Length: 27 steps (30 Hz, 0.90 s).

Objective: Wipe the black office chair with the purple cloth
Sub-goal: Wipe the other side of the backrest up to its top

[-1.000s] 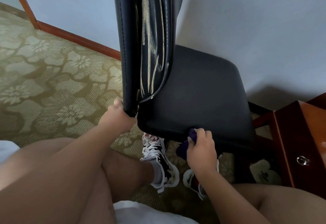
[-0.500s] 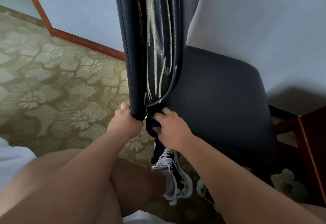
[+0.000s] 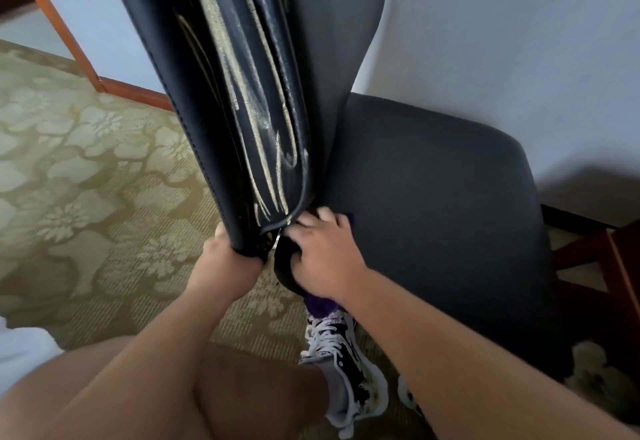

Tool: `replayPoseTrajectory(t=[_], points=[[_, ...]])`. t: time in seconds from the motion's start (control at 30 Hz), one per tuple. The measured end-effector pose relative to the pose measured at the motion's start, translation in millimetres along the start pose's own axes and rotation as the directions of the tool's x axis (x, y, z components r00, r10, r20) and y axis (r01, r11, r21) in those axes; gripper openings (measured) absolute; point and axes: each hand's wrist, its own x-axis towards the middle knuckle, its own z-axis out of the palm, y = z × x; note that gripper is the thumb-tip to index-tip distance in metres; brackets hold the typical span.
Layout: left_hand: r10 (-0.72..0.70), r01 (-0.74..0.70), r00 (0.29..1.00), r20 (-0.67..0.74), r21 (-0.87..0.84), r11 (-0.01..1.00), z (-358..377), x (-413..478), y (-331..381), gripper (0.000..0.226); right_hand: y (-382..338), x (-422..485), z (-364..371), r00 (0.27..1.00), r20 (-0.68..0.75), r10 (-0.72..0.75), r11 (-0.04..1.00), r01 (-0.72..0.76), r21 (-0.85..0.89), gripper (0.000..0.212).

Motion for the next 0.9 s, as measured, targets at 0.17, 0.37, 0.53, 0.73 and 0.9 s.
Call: replayPoseTrajectory(t=[0.17, 0.37, 0.53, 0.73, 0.9], points=[[0.044, -0.044, 0.999, 0.001, -0.028, 0.999, -2, 4, 4, 0.024, 3, -19, 15, 0.988, -0.070, -0.135, 0.988, 0.139, 0.066, 0.033], [0.073, -0.073, 0.997, -0.009, -0.024, 0.997, -3, 2, 1, 0.017, 35, 20, 8, 0.982, 0.009, -0.190, 0.981, 0.189, 0.035, 0.025], [0.096, -0.096, 0.995, -0.011, -0.060, 0.994, -4, -1, 3, 0.014, 65, 66, 2, 0.994, -0.045, 0.097, 0.994, -0.099, -0.050, 0.030], [0.056, -0.057, 0.998, -0.035, -0.016, 0.998, -4, 6, 4, 0.014, 51, 72, -1, 0.984, 0.001, 0.181, 0.983, -0.181, -0.020, 0.026], [0.049, -0.049, 0.999, -0.013, -0.024, 0.999, -7, 6, 6, 0.018, 20, 29, 0, 1.000, -0.006, -0.019, 0.998, 0.019, 0.064, 0.015]])
